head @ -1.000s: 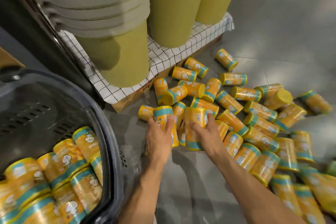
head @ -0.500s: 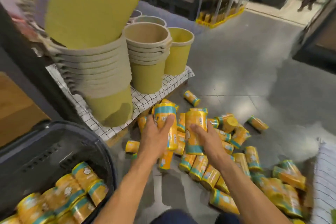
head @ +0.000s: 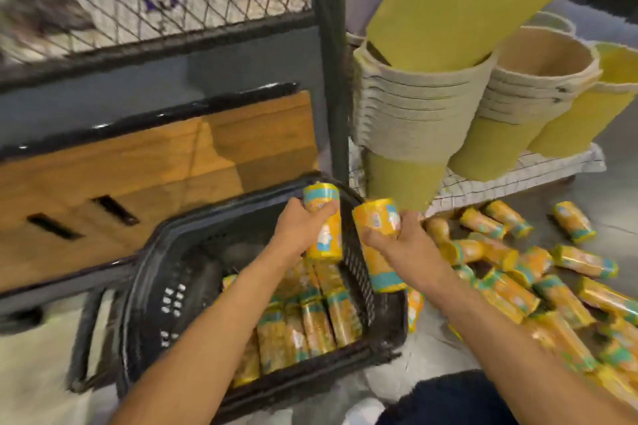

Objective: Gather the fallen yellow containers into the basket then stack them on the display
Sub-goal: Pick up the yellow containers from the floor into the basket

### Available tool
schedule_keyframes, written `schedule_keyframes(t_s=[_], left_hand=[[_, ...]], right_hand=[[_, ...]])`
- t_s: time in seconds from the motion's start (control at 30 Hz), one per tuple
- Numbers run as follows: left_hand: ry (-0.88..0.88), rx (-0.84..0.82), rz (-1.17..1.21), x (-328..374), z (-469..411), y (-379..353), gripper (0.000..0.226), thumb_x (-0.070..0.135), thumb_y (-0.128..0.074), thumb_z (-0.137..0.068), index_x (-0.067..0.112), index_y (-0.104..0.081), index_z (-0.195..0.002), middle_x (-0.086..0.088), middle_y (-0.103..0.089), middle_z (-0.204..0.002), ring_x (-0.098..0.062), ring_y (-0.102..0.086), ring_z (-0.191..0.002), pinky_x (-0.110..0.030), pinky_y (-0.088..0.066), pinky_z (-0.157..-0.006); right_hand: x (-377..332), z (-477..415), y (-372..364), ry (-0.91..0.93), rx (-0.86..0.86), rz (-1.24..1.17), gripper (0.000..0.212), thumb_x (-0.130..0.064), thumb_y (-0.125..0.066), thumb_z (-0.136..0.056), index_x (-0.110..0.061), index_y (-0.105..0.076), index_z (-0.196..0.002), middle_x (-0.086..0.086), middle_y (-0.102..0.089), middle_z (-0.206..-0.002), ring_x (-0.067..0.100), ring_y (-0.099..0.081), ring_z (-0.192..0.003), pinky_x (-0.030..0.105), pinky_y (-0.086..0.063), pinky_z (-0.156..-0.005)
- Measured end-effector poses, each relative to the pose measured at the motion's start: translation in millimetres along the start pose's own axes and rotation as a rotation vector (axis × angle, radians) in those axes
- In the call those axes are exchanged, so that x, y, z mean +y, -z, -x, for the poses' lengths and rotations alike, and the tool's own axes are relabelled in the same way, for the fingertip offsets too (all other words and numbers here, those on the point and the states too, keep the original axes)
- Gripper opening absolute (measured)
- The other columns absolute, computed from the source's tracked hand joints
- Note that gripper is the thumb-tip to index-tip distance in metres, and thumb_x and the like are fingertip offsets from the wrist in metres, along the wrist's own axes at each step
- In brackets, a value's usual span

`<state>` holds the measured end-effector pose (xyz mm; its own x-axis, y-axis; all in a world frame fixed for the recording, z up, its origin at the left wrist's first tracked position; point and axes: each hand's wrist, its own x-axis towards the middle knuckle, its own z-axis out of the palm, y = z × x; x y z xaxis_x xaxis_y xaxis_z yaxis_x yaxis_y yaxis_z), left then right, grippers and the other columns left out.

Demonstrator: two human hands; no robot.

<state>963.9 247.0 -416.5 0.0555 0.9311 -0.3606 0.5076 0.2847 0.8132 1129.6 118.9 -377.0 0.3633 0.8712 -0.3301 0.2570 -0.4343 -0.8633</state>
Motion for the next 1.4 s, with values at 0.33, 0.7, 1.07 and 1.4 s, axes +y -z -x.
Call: schedule_keyframes(t_s=[0.33, 0.7, 1.07, 1.4], left_hand=[[0.234, 0.001, -0.45, -134.3, -78.5, 27.8, 0.071, 0.073, -0.069, -0.08, 0.008, -0.067, -0.106, -0.014, -0.071, -0.113, -0.034, -0.067, -0.106, -0.033, -0.041, -0.071], [0.339, 0.108, -0.531, -182.7, -100.5, 3.2, 0.08, 0.075, -0.077, -0.07, 0.01, -0.061, -0.115, -0.02, -0.069, -0.124, -0.039, -0.065, -0.116, -0.043, -0.054, -0.09], [0.216, 0.078, -0.651, -190.5, -100.0, -8.9, 0.072, 0.063, -0.073, -0.083, 0.01, -0.052, -0.126, -0.017, -0.062, -0.127, -0.039, -0.059, -0.12, -0.045, -0.049, -0.092], [0.189, 0.026, -0.45, -169.2, -99.2, 19.0, 0.034, 0.043, -0.067, -0.092, 0.021, -0.069, -0.117, -0.006, -0.073, -0.113, -0.03, -0.067, -0.108, -0.033, -0.053, -0.087]], right_hand=[[43.0, -52.3, -151.3, -0.167, -0.521, 0.684, 0.077, -0.064, -0.075, -0.073, -0.012, -0.063, -0.129, 0.008, -0.067, -0.131, 0.03, -0.064, -0.119, 0.036, -0.053, -0.094], [109.1, -99.3, -229.3, -0.522, -0.767, 0.657, 0.057, -0.04, -0.087, -0.081, -0.007, -0.069, -0.125, 0.01, -0.071, -0.118, 0.027, -0.072, -0.094, 0.041, -0.062, -0.082], [164.6, -120.6, -230.9, -0.58, -0.745, 0.397, 0.067, -0.041, -0.086, -0.08, -0.013, -0.06, -0.134, 0.008, -0.069, -0.128, 0.032, -0.068, -0.114, 0.05, -0.055, -0.101], [102.3, -132.1, -194.4, -0.332, -0.485, 0.522, 0.054, -0.042, -0.062, -0.097, -0.009, -0.055, -0.138, 0.014, -0.059, -0.136, 0.035, -0.058, -0.125, 0.038, -0.049, -0.101]])
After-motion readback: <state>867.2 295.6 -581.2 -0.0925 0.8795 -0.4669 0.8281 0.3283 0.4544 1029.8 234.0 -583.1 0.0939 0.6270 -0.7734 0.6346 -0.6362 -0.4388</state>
